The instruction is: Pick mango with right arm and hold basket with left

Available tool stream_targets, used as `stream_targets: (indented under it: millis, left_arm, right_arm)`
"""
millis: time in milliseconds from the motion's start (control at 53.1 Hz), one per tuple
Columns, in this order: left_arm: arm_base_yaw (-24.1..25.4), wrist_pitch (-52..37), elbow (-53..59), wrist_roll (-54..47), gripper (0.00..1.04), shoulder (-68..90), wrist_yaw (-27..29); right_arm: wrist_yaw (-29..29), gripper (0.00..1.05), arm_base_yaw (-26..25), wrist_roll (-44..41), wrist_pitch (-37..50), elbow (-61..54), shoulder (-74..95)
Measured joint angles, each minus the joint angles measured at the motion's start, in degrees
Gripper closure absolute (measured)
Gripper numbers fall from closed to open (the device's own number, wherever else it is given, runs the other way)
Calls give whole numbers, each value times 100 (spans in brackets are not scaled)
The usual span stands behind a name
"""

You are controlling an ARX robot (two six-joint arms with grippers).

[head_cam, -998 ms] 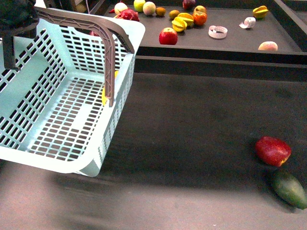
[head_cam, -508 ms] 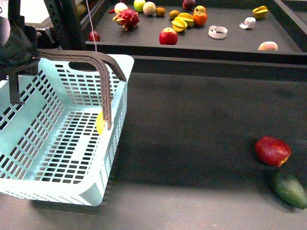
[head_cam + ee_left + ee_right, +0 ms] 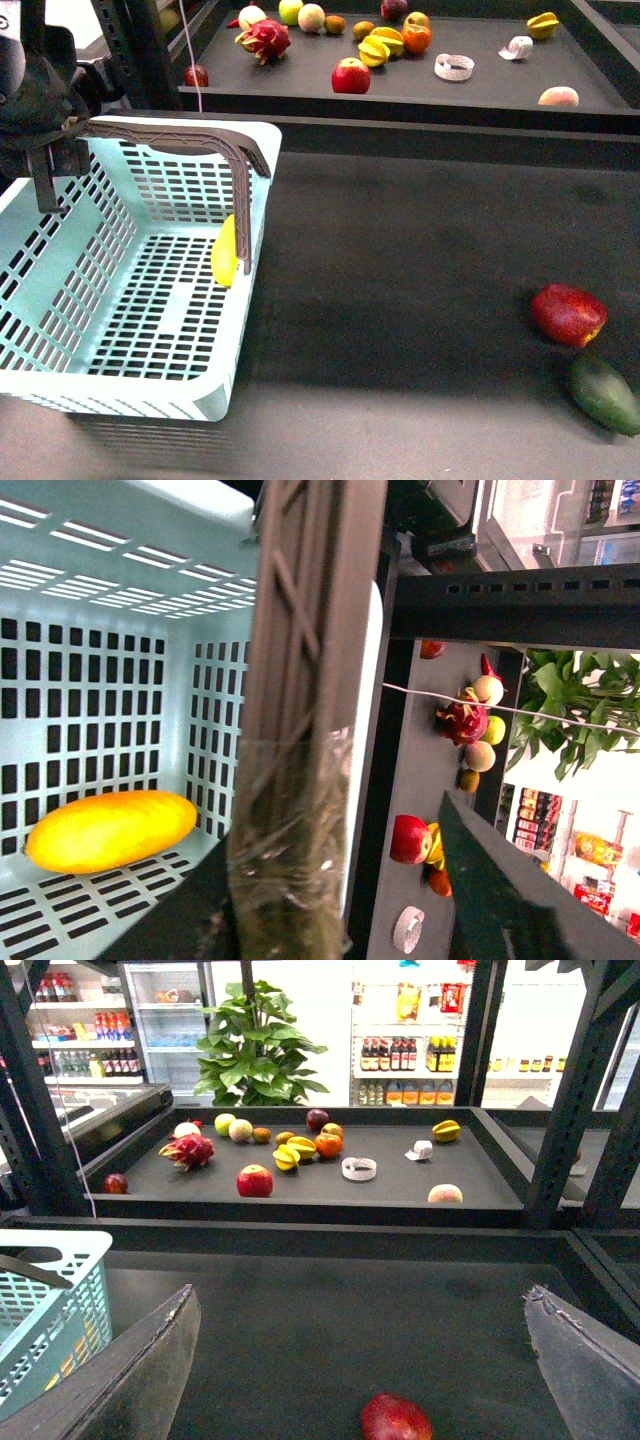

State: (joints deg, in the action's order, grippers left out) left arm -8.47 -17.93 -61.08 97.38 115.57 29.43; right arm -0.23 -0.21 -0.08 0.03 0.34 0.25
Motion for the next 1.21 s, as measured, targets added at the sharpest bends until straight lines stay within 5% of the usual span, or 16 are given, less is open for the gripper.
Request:
stream_targets:
  millis: [282, 471, 885, 1073, 1149, 1205]
  left_arm:
    - [-61, 415, 326, -608, 7, -1093, -111]
    - [140, 214, 1060, -1735, 8, -2490, -116]
    - [1394, 181, 2664, -3921, 8, -4712, -234]
    - [1502, -28, 2911, -4527, 8, -4881, -247]
    - [1770, -1539, 3491, -6081, 23, -4909, -2288]
    - [1775, -2238, 3901, -7195, 34, -5062, -3283]
  right_arm:
    - [-2, 8, 0, 0, 0, 0, 0]
    - [-2, 8, 0, 0, 0, 0, 0]
    - [-2, 8, 0, 0, 0, 0, 0]
    - [-2, 8, 0, 0, 0, 0, 0]
    - [-2, 8, 0, 0, 0, 0, 0]
    - [-2, 8, 0, 0, 0, 0, 0]
